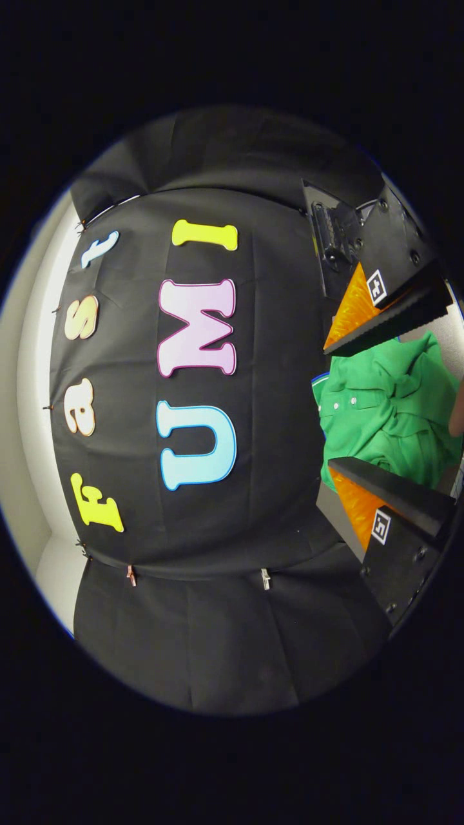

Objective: Put the clothes into the washing machine and then close the washing machine lid.

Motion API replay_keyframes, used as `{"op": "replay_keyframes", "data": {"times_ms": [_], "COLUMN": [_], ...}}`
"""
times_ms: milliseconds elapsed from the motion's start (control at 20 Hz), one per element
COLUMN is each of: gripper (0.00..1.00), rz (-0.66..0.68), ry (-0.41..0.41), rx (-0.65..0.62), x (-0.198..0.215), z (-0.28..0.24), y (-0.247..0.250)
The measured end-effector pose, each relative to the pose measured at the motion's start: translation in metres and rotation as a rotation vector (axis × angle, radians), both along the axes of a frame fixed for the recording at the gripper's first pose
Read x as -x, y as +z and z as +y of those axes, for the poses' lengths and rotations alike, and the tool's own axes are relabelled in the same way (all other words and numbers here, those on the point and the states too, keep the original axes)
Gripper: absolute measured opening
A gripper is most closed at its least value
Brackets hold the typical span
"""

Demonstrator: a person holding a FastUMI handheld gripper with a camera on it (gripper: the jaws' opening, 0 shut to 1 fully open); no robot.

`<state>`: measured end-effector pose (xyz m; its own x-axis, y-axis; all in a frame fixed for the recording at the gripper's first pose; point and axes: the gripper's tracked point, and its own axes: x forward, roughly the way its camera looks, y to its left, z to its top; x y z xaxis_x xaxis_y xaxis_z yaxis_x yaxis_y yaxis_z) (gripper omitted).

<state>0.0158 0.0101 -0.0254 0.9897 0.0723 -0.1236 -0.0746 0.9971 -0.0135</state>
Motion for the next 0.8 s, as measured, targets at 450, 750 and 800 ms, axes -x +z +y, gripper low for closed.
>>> {"op": "replay_keyframes", "data": {"times_ms": [450,750,800], "gripper": [0.98,0.98,0.98], "rz": [0.163,0.329,0.369], "ry": [0.024,-0.014,-0.038], "rx": [0.014,0.032,0.041], "x": [-0.039,-0.088,-0.094], "z": [0.000,0.003,-0.002], "y": [-0.029,-0.081,-0.096]}}
